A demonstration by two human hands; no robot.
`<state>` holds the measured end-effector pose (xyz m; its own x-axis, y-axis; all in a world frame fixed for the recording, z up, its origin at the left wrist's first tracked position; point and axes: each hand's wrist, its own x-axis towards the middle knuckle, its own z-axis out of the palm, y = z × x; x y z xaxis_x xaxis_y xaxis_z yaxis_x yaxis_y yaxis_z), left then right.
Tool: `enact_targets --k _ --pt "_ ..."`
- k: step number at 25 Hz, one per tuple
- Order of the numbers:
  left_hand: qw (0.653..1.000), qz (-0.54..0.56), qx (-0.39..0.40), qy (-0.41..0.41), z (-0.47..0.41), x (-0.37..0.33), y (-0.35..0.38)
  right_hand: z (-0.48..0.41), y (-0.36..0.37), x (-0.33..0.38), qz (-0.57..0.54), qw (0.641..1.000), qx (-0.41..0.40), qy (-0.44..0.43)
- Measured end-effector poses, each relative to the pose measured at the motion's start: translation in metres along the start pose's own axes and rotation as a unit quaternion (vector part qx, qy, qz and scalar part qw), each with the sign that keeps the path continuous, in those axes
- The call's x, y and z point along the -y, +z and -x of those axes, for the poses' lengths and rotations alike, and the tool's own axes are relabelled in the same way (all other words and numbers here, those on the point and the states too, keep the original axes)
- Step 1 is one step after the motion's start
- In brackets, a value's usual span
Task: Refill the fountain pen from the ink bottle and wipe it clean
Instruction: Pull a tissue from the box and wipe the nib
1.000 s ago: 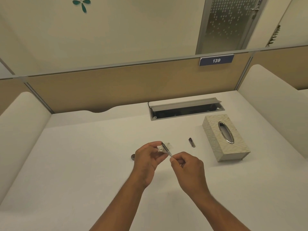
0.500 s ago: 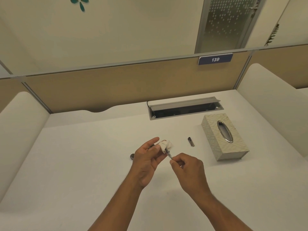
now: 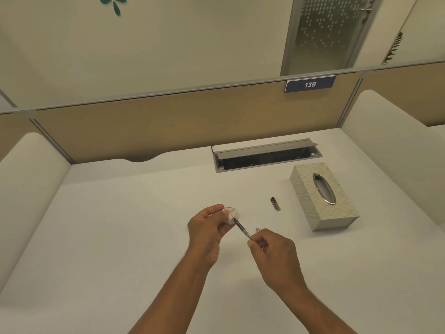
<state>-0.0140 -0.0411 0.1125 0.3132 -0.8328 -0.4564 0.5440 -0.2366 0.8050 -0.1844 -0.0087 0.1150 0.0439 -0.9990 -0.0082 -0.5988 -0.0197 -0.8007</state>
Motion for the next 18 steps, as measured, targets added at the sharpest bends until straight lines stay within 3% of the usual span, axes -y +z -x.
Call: enact_targets --k 6,15,18 --pt "0.999 -0.041 -0.011 0.013 -0.004 0.014 -0.014 0.013 -0.006 -0.022 -0.066 0.996 -0.007 0.065" --pt "0.993 -0.055 -0.045 -0.090 -0.024 0.065 -0.010 0.011 -0.017 -0.047 -0.094 0.989 -0.028 0.108" --pt "0.984 -0.134 -0.062 -0.101 -0.037 0.078 -0.001 0.012 -0.024 -0.056 -0.102 0.987 -0.033 0.121"
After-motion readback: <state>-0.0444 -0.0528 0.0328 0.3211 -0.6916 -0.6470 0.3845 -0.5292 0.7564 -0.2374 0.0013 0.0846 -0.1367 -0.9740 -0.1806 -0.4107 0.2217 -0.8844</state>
